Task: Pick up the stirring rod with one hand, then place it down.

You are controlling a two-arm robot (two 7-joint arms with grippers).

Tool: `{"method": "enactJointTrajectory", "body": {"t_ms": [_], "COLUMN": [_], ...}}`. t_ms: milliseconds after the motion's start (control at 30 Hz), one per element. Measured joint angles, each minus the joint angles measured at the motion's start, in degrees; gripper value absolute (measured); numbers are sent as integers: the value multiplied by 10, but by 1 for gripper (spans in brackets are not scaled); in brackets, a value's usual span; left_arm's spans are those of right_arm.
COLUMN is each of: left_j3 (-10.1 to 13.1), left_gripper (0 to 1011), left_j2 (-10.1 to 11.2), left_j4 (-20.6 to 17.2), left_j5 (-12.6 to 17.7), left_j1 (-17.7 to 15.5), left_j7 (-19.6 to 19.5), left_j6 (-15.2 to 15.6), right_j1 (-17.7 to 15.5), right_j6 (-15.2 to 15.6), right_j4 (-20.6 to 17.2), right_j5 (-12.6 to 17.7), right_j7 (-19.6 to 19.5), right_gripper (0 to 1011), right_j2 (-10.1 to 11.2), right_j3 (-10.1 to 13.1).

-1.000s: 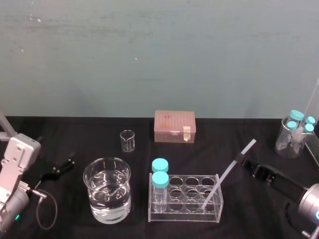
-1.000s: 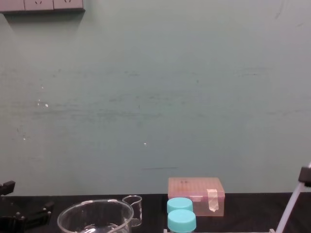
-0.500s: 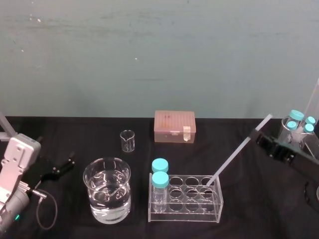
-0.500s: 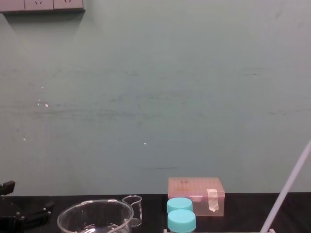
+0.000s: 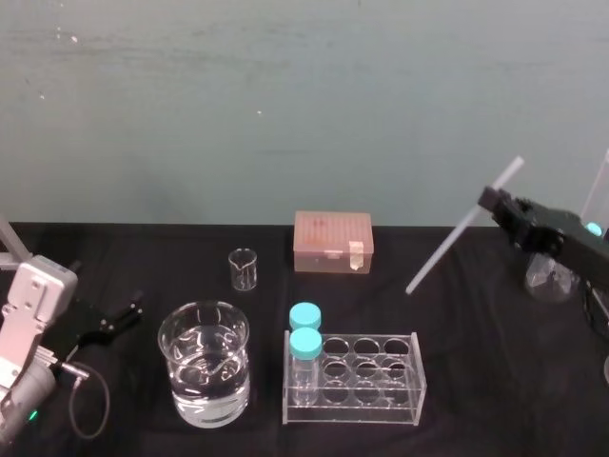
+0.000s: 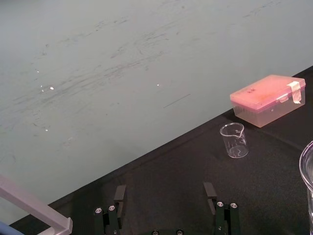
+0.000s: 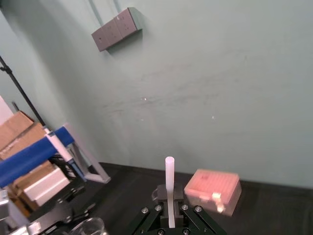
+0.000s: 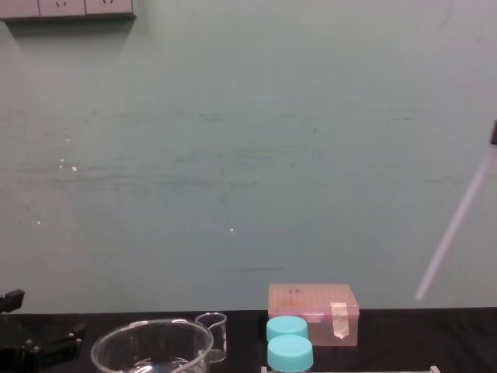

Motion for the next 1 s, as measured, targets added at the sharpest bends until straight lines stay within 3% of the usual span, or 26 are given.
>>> {"method": "enactJointTrajectory", "body": {"t_ms": [167,300,400,1000], "left_j3": [0,0,0,0], "left_gripper": [1005,1005,1005,1005], "left_j2": [0,0,0,0], "left_j4": [0,0,0,0], "left_j5": [0,0,0,0], "left_j1": [0,0,0,0], "left_j7": [0,0,0,0], "left_j6": [0,0,0,0], "right_j1": [49,96,114,188], "right_j6": [2,27,42,122], "right_j4": [25,48,55,80], "right_j5": [-39,-75,-87,-169], "right_j7": [0,-7,-10,-10], "right_gripper": [61,61,62,62], "right_j2": [-22,-47,-55,-71], "right_j3": [-31,-61,-72,-112]}}
